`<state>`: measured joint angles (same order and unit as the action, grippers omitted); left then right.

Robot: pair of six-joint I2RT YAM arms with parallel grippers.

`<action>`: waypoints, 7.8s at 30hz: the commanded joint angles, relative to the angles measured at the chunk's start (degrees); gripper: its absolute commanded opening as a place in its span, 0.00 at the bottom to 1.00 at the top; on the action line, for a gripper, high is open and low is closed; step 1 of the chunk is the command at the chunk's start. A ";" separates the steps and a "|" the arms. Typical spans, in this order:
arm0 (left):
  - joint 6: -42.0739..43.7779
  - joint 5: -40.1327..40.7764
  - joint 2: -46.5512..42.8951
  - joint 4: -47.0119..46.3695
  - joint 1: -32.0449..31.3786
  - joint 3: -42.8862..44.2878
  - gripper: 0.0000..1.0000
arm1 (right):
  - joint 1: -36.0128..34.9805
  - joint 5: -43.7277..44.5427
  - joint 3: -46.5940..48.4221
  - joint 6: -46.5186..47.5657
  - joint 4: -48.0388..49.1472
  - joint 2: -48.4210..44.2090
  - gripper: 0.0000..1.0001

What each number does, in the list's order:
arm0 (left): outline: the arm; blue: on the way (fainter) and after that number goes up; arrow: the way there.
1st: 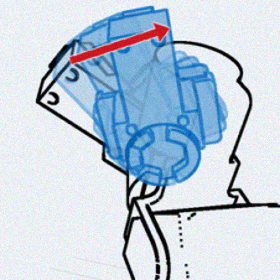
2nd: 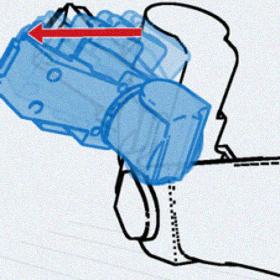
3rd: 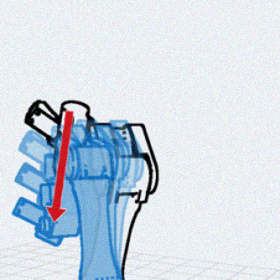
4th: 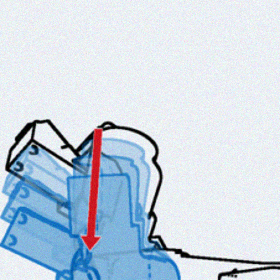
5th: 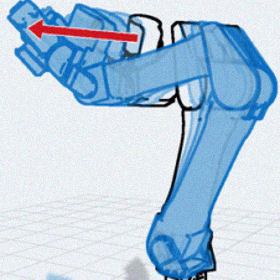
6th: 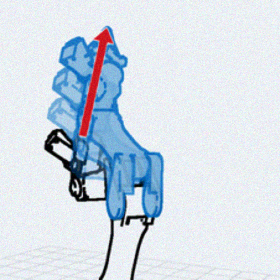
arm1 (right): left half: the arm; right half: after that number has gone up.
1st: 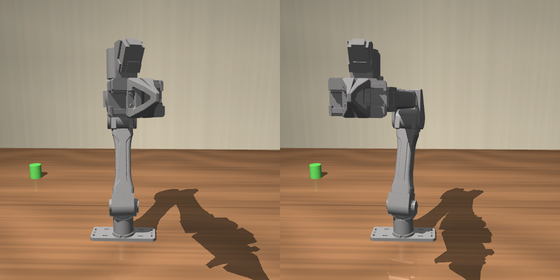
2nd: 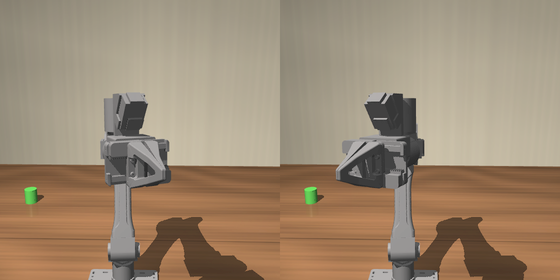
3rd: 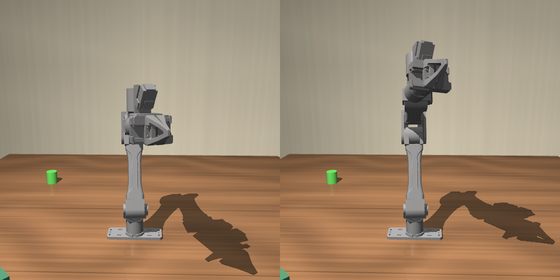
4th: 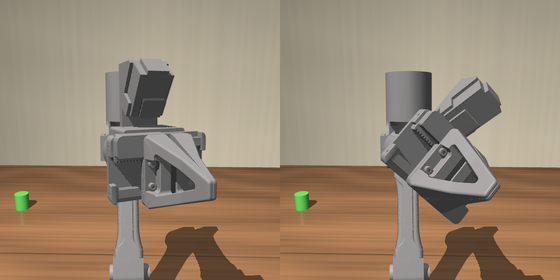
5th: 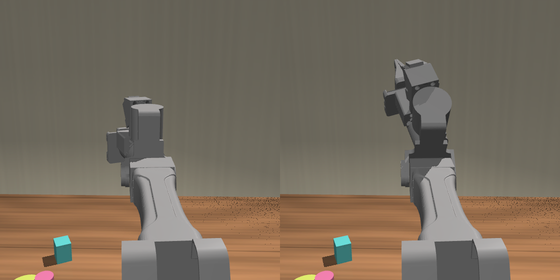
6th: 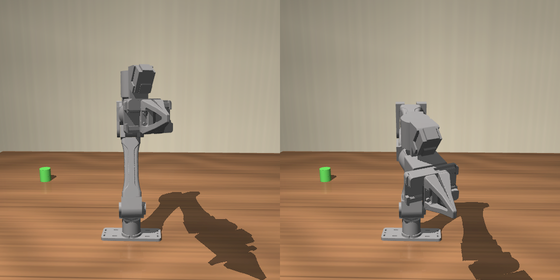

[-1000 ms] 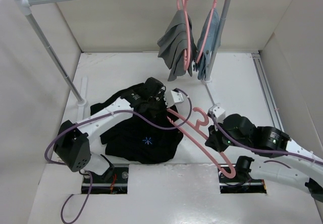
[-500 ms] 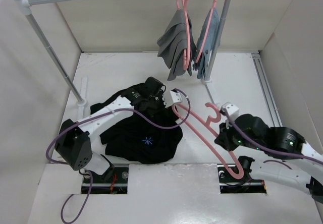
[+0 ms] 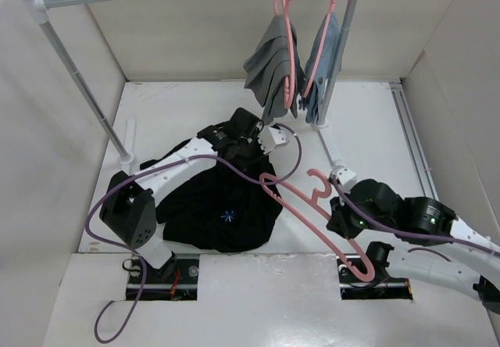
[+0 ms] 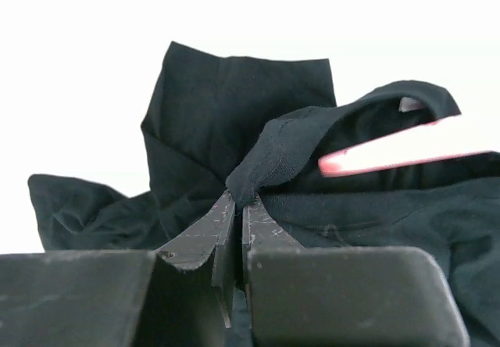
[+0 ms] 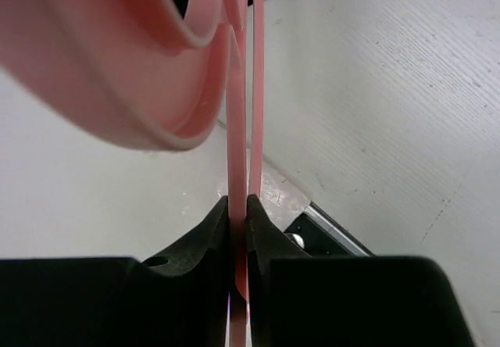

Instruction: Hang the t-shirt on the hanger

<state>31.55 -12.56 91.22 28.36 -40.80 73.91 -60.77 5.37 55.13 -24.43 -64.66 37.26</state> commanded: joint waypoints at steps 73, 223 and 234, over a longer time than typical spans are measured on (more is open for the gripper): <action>7.64 -20.65 -16.34 22.52 -10.53 18.73 0.02 | -0.05 -0.19 -15.32 17.13 52.18 -6.85 0.00; 42.89 -1.95 -29.43 3.63 16.01 -21.78 0.00 | 28.25 5.88 -7.25 1.22 9.12 -0.95 0.00; 43.42 -1.95 -31.45 7.84 14.08 -21.79 0.00 | 28.25 8.25 -2.93 4.03 9.12 3.61 0.00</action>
<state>72.75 -22.72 61.08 30.94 -27.77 51.79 -33.76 6.20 48.95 -23.09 -49.82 41.82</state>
